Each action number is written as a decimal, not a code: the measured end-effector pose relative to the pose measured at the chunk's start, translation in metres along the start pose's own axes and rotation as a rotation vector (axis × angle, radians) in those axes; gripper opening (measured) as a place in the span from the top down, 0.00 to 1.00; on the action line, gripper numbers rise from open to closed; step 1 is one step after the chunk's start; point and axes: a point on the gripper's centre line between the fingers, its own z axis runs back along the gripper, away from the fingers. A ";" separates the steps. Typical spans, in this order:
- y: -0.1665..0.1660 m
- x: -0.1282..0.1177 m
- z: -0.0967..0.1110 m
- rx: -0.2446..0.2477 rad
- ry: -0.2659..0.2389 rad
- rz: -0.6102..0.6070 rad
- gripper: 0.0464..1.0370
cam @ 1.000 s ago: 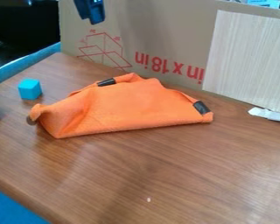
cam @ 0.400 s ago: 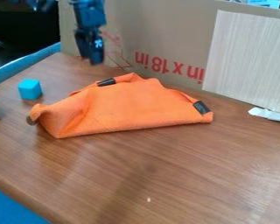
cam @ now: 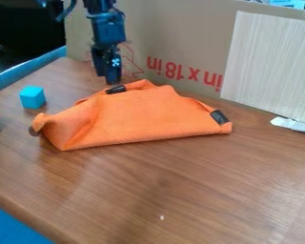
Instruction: Unfolding the cloth
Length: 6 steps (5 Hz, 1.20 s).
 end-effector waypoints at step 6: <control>-0.014 0.007 -0.024 0.012 0.049 -0.023 0.07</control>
